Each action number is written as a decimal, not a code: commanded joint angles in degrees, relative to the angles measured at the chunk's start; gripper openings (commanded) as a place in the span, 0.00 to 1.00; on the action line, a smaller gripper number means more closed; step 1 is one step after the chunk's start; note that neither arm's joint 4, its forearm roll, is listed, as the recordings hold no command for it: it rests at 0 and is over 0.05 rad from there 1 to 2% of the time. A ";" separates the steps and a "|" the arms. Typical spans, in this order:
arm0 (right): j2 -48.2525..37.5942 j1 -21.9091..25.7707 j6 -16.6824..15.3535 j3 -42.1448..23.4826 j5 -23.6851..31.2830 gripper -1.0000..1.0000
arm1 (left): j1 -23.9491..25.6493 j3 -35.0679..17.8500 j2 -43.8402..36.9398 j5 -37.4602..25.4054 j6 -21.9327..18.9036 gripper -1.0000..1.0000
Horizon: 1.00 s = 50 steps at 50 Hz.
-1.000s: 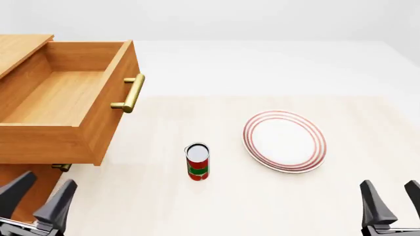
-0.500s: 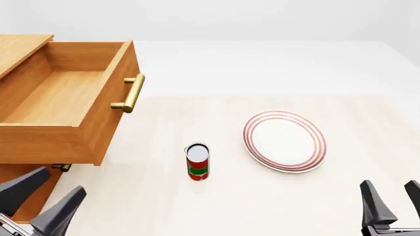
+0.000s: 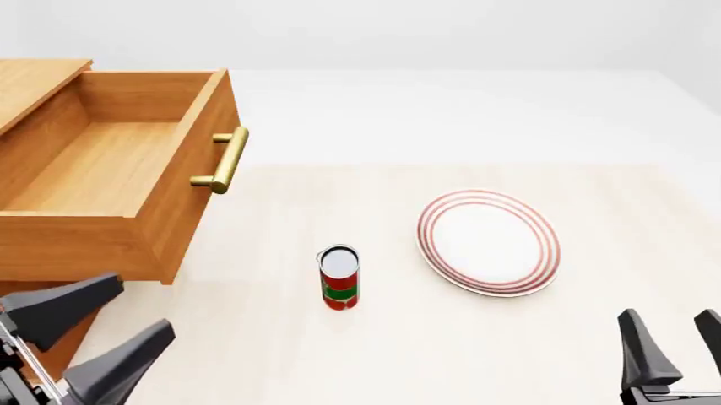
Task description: Put the bowl in the top drawer of the cabinet.
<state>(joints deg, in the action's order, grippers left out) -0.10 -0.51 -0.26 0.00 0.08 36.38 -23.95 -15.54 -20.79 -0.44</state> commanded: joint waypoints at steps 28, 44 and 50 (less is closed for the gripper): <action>-0.02 0.14 0.07 -0.01 -0.04 1.00 | 13.21 -2.31 -19.40 7.57 15.76 1.00; -0.02 0.13 0.06 -0.01 -0.04 1.00 | 16.37 -0.47 -27.15 14.05 26.40 1.00; -0.02 0.13 0.07 -0.01 -0.04 1.00 | 17.75 -0.28 -29.42 15.86 29.25 1.00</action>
<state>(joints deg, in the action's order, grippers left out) -0.10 -0.51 -0.26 0.00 0.08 52.99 -25.35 -40.50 -8.48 22.99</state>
